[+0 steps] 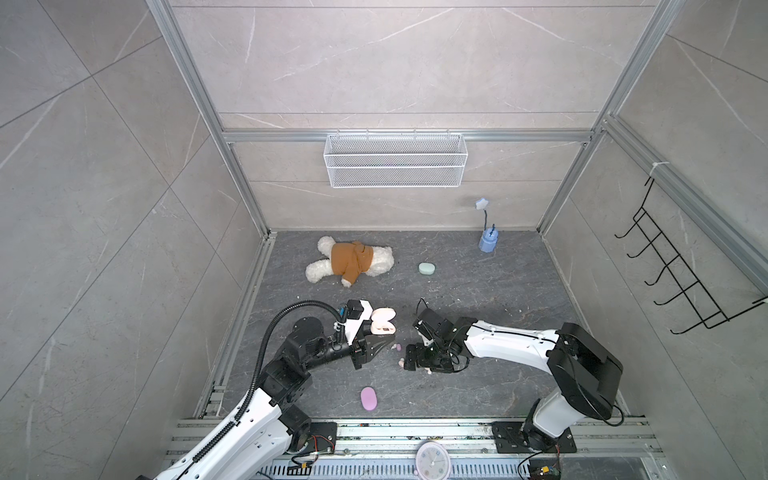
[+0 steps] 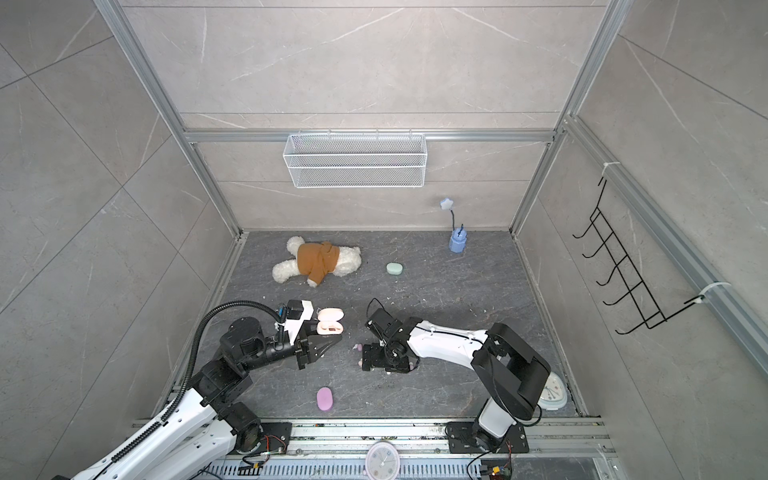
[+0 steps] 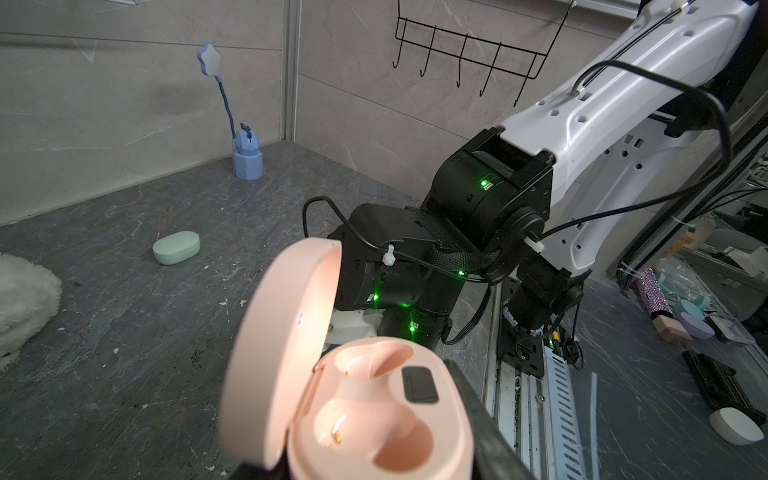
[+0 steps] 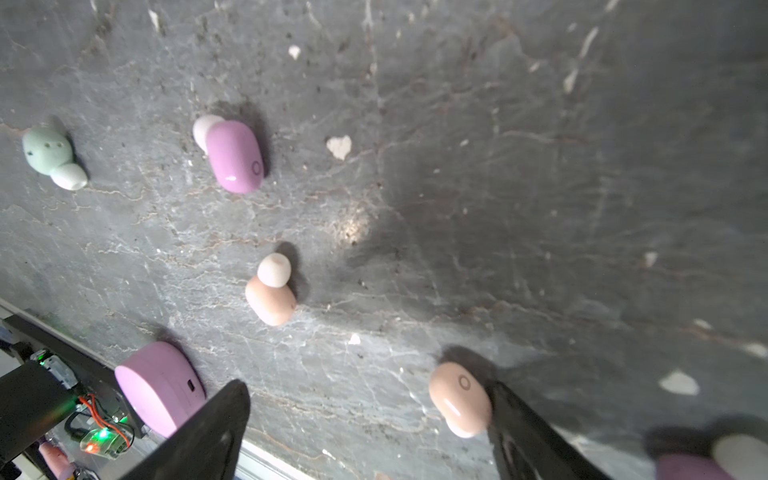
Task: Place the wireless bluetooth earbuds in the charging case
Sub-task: 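Lower the right gripper over the peach earbud nearest the robot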
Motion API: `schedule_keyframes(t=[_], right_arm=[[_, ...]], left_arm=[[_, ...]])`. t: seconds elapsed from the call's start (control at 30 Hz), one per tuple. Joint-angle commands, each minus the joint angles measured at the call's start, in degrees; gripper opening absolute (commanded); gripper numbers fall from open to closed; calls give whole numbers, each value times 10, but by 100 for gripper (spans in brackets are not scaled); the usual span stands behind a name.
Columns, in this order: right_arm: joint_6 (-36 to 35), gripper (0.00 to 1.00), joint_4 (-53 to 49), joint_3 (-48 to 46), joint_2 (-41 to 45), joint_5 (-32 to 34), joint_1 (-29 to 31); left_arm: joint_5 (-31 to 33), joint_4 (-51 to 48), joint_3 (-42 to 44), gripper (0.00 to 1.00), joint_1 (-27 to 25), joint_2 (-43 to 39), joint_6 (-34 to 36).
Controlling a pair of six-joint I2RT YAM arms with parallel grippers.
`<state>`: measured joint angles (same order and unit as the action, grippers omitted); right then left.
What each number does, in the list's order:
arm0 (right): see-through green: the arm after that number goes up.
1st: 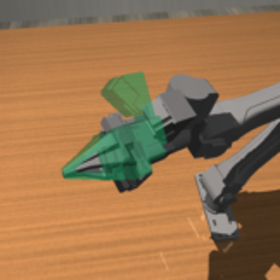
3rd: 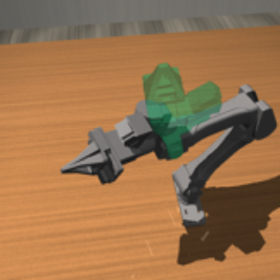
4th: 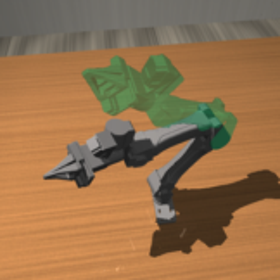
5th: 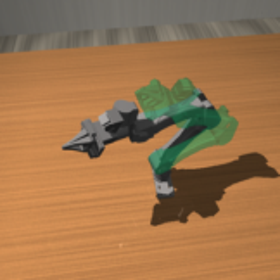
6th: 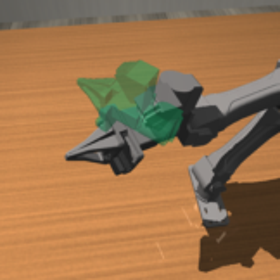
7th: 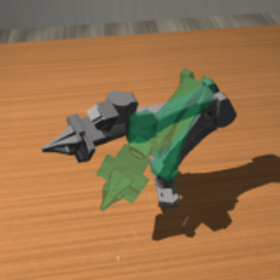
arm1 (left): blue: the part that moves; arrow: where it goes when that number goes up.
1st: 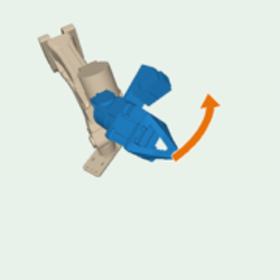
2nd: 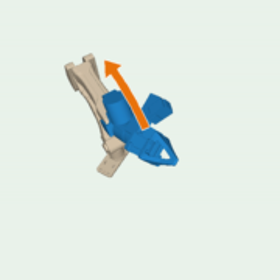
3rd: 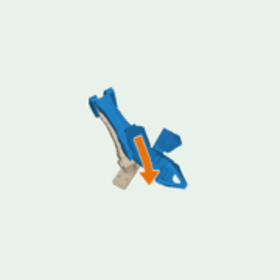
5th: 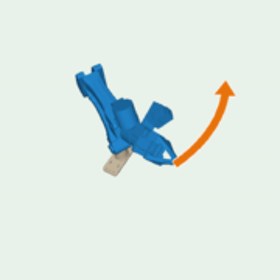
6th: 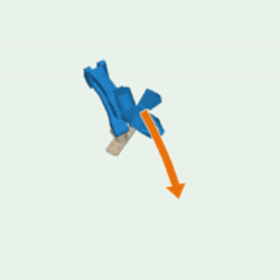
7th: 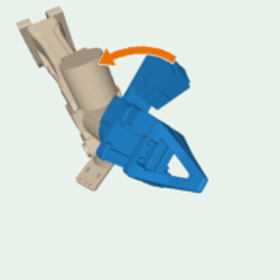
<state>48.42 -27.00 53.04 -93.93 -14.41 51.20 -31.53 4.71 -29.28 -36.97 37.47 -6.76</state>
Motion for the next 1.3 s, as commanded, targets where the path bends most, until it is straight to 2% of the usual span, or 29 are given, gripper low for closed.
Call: schedule_keyframes(t=[0.0, 0.63, 0.83, 1.07, 1.27], right_arm=[[-1, 91, -14, 14, 14, -8, 7], [-1, 94, -16, 40, 5, -17, 27], [10, 92, -49, 47, 23, 17, 28], [40, 84, -151, 82, 38, 110, 37], [70, 71, -155, 84, 32, 130, 44]], left_arm=[[4, 12, 1, 19, 3, -1, -3], [6, 7, 1, 19, 2, -8, -4], [6, 1, 0, 19, 2, -14, -13], [5, -4, 4, 19, 2, -37, -36], [9, -7, 13, 20, 2, -64, -56]])
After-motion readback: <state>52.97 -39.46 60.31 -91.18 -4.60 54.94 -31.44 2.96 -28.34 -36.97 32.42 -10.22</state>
